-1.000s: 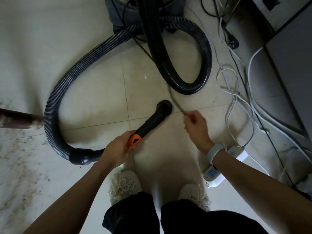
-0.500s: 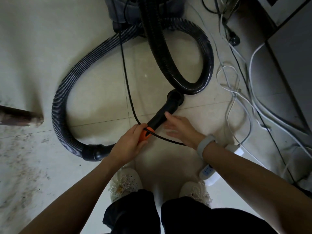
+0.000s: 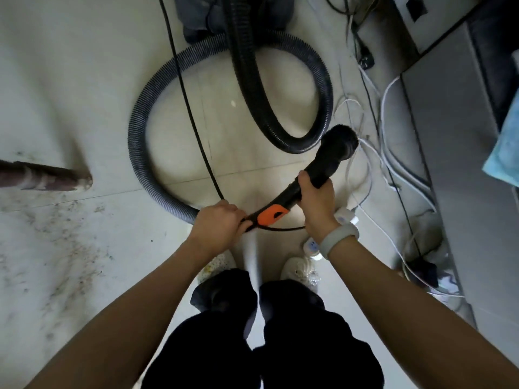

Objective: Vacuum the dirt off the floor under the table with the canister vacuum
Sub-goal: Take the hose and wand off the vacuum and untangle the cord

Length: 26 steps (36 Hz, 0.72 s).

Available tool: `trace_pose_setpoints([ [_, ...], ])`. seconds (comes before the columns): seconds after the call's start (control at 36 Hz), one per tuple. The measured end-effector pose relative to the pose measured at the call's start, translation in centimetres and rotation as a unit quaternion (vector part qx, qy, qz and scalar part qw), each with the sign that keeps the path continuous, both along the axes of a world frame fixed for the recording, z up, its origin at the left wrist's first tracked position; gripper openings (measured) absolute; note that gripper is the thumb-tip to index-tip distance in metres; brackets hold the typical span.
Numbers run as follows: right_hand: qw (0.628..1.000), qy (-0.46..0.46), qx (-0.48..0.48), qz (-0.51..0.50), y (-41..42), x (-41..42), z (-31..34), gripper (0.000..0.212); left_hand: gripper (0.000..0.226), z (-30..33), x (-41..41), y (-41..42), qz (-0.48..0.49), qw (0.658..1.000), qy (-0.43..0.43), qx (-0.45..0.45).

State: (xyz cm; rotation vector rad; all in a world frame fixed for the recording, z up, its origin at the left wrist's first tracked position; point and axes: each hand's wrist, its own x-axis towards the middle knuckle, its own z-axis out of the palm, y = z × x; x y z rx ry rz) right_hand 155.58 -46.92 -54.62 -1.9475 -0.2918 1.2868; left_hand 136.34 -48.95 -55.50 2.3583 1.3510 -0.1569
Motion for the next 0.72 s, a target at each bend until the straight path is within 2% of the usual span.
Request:
trace_pose_setpoints([
  [0.11,0.993,-0.065,0.061,0.071,-0.3,0.9,6.5,0.026,0.03,4.1,0.8,-0.3,0.055,0.99,0.038,-0.121],
  [0.25,0.974,-0.127,0.106,0.153,-0.4,1.9,15.1,0.036,0.041,10.9,1.6,0.2,0.104,0.974,0.03,-0.202],
  [0.39,0.966,-0.161,0.141,0.143,-0.1,2.7,24.0,0.033,0.044,19.9,3.3,1.0,0.154,0.964,-0.027,-0.215],
  [0.5,0.956,-0.196,0.169,0.14,0.6,3.2,30.9,0.043,0.047,26.3,4.2,1.1,0.207,0.945,-0.109,-0.229],
  [0.58,0.95,-0.208,0.177,0.149,1.3,3.3,36.0,0.041,0.045,30.9,4.7,1.7,0.249,0.924,-0.163,-0.242],
  [0.72,0.934,-0.245,0.204,0.163,3.0,3.1,43.4,0.043,0.04,37.3,4.9,3.3,0.271,0.912,-0.22,-0.215],
])
